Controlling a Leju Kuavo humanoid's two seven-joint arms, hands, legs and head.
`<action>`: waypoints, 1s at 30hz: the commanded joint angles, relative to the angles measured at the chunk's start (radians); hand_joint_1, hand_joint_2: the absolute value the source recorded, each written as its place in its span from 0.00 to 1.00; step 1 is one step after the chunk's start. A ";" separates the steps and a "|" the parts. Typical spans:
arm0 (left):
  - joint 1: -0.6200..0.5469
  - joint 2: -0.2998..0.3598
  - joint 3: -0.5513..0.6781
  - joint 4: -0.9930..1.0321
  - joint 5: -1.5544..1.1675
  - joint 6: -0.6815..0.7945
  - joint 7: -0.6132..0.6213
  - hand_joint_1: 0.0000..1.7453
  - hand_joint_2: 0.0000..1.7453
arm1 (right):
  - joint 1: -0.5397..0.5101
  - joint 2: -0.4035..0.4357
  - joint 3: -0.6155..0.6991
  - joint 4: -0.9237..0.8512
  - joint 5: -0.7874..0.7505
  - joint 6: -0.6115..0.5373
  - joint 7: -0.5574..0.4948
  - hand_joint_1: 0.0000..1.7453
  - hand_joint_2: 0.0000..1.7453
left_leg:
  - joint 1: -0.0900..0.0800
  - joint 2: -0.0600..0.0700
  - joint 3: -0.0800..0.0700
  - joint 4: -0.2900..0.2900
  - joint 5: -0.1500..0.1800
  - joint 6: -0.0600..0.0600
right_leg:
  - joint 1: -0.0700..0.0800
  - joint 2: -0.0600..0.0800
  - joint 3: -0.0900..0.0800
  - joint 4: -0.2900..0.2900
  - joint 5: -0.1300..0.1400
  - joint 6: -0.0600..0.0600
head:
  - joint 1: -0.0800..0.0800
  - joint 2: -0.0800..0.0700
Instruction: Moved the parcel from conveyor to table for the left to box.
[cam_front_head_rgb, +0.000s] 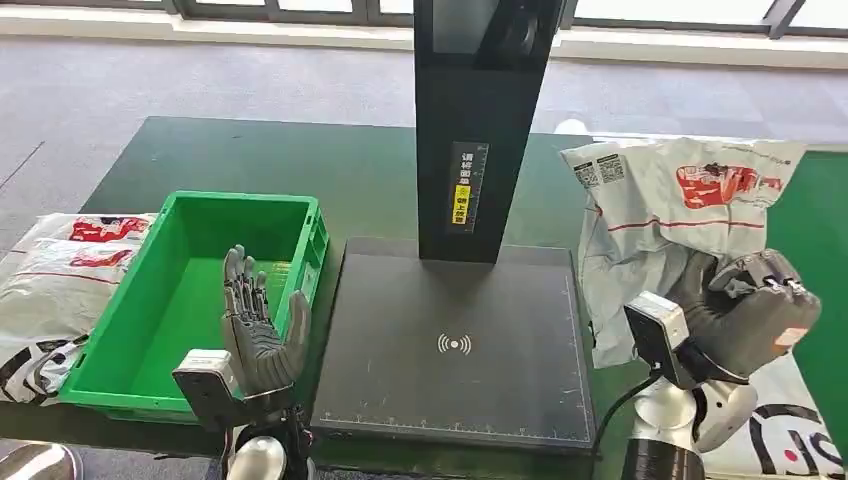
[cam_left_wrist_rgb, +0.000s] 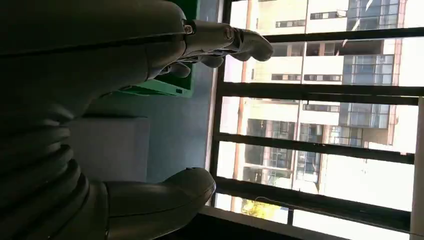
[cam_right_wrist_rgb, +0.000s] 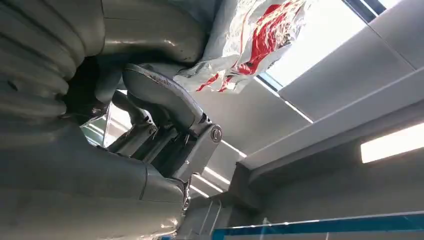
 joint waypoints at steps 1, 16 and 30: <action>0.026 -0.028 0.027 0.022 0.002 0.000 0.003 0.00 1.00 | 0.014 0.011 0.027 0.010 -0.004 0.002 0.002 1.00 1.00 | 0.000 0.002 0.003 -0.001 -0.001 0.000 | 0.000 0.001 0.002 -0.002 0.000 -0.001 | 0.000 0.000; 0.026 -0.028 0.027 0.022 0.002 0.000 0.003 0.00 1.00 | 0.014 0.011 0.027 0.010 -0.004 0.002 0.002 1.00 1.00 | 0.000 0.003 0.005 -0.003 -0.001 -0.001 | 0.000 0.001 0.004 -0.003 0.000 -0.001 | 0.000 0.000; 0.026 -0.028 0.027 0.022 0.002 0.000 0.003 0.00 1.00 | 0.014 0.011 0.027 0.010 -0.004 0.002 0.002 1.00 1.00 | 0.000 0.002 0.003 -0.002 -0.001 -0.001 | 0.000 0.001 0.003 -0.002 0.000 -0.001 | 0.000 0.000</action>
